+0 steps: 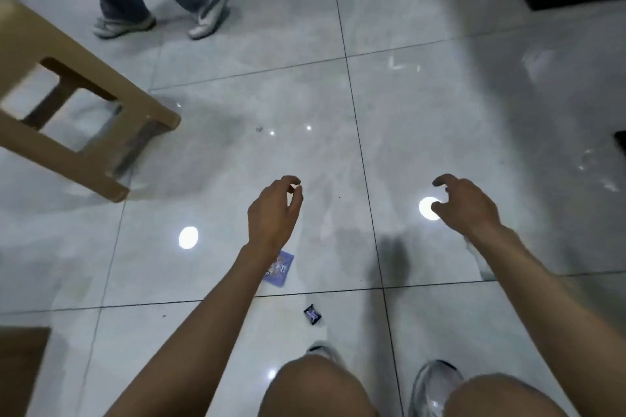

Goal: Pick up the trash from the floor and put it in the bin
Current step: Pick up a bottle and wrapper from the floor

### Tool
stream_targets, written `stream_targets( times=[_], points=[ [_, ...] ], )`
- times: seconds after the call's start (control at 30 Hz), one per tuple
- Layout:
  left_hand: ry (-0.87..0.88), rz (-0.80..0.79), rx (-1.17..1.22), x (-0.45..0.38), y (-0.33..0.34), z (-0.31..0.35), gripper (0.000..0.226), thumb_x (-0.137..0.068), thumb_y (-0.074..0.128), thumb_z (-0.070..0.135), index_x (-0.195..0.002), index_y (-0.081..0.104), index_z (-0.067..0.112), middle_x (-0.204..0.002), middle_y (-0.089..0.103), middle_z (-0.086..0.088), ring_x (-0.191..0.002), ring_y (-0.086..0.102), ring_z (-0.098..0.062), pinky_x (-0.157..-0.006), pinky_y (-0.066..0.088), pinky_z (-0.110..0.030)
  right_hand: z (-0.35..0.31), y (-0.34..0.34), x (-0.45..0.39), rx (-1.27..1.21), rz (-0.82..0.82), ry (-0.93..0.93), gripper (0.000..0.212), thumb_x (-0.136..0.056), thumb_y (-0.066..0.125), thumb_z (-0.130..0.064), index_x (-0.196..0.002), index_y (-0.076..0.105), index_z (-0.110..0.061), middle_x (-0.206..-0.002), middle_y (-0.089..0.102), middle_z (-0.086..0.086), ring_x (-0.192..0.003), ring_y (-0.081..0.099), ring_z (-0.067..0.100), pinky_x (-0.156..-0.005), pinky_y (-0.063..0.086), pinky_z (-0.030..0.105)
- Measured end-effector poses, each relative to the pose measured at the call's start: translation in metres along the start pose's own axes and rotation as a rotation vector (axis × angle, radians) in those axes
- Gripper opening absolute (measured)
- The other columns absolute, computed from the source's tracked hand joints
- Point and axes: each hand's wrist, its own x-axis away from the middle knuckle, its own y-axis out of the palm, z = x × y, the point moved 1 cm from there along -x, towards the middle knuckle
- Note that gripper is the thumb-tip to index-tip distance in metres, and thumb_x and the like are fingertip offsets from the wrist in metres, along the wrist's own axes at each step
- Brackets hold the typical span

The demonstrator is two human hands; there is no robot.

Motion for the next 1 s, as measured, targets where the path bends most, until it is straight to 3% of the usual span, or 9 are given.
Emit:
stream_targets(
  times=[0.23,0.33,0.4,0.5,0.6,0.67,0.77,0.9,1.0],
  points=[
    [-0.172,-0.051,-0.154,0.05,0.155,-0.11,0.031,-0.09,0.057,0.045,-0.115,0.064,0.029,-0.119,0.062,0.003,-0.113,0.055,-0.022,-0.087,0.045,-0.039,0.084,0.109,-0.06,0.029,0.089,0.0,0.047,-0.081,0.069,-0.017,-0.127,0.056,-0.021,-0.127,0.051,0.018,-0.116,0.052,0.037,-0.092,0.046,0.041],
    [-0.229,-0.041,-0.289,0.07,0.186,-0.132,0.053,-0.076,0.065,0.058,-0.121,0.058,0.031,-0.138,0.046,0.001,-0.14,0.029,-0.025,-0.104,0.028,-0.053,0.103,0.123,-0.069,0.047,0.117,-0.008,0.046,-0.082,0.071,-0.018,-0.126,0.057,-0.019,-0.126,0.051,0.02,-0.12,0.049,0.037,-0.094,0.044,0.042],
    [-0.311,-0.088,-0.362,0.077,0.2,-0.145,0.073,-0.071,0.062,0.068,-0.133,0.046,0.032,-0.151,0.029,-0.002,-0.146,0.009,-0.03,-0.107,0.019,-0.061,0.11,0.129,-0.071,0.062,0.139,-0.033,0.044,-0.083,0.069,-0.017,-0.125,0.058,-0.018,-0.125,0.052,0.02,-0.117,0.05,0.039,-0.093,0.044,0.043],
    [-0.379,-0.159,-0.324,0.082,0.217,-0.156,0.087,-0.074,0.053,0.076,-0.146,0.028,0.034,-0.157,0.013,-0.004,-0.145,0.002,-0.035,-0.108,0.019,-0.064,0.121,0.134,-0.076,0.074,0.18,-0.042,0.043,-0.082,0.068,-0.016,-0.124,0.059,-0.019,-0.128,0.051,0.02,-0.12,0.047,0.04,-0.095,0.042,0.045],
    [-0.361,-0.19,-0.325,0.086,0.231,-0.162,0.086,-0.081,0.031,0.079,-0.152,0.017,0.033,-0.158,0.013,-0.009,-0.144,0.009,-0.036,-0.106,0.016,-0.066,0.126,0.135,-0.077,0.082,0.231,-0.04,0.052,-0.079,0.07,-0.014,-0.13,0.057,-0.018,-0.134,0.047,0.022,-0.129,0.036,0.04,-0.105,0.033,0.048],
    [-0.324,-0.158,-0.386,0.089,0.238,-0.164,0.087,-0.082,0.022,0.079,-0.153,0.022,0.029,-0.156,0.022,-0.014,-0.141,0.021,-0.039,-0.102,0.02,-0.068,0.129,0.135,-0.075,0.103,0.275,-0.02,0.06,-0.077,0.071,-0.014,-0.134,0.053,-0.021,-0.142,0.036,0.022,-0.136,0.025,0.037,-0.111,0.022,0.048],
    [-0.223,-0.023,-0.485,0.092,0.243,-0.167,0.075,-0.088,0.033,0.073,-0.142,0.045,0.023,-0.14,0.045,-0.016,-0.121,0.047,-0.039,-0.091,0.033,-0.063,0.133,0.131,-0.076,0.168,0.346,0.048,0.075,-0.072,0.076,-0.021,-0.139,0.043,-0.028,-0.15,0.021,0.018,-0.143,0.011,0.032,-0.112,0.013,0.054],
    [-0.13,0.157,-0.517,0.094,0.241,-0.17,0.065,-0.09,0.041,0.071,-0.114,0.056,0.013,-0.117,0.055,-0.012,-0.1,0.052,-0.032,-0.084,0.039,-0.046,0.145,0.129,-0.081,0.095,0.322,0.315,0.095,-0.074,0.077,-0.038,-0.148,0.018,-0.027,-0.158,0.004,0.02,-0.147,-0.004,0.042,-0.11,0.006,0.067],
    [-0.151,0.205,-0.367,0.099,0.243,-0.166,0.058,-0.089,0.049,0.065,-0.108,0.057,0.011,-0.109,0.056,-0.01,-0.091,0.055,-0.03,-0.073,0.044,-0.04,0.157,0.132,-0.078,-0.055,0.254,0.49,0.1,-0.075,0.077,-0.039,-0.148,0.01,-0.027,-0.153,0.014,0.026,-0.141,0.015,0.049,-0.109,0.015,0.066]
  ],
)
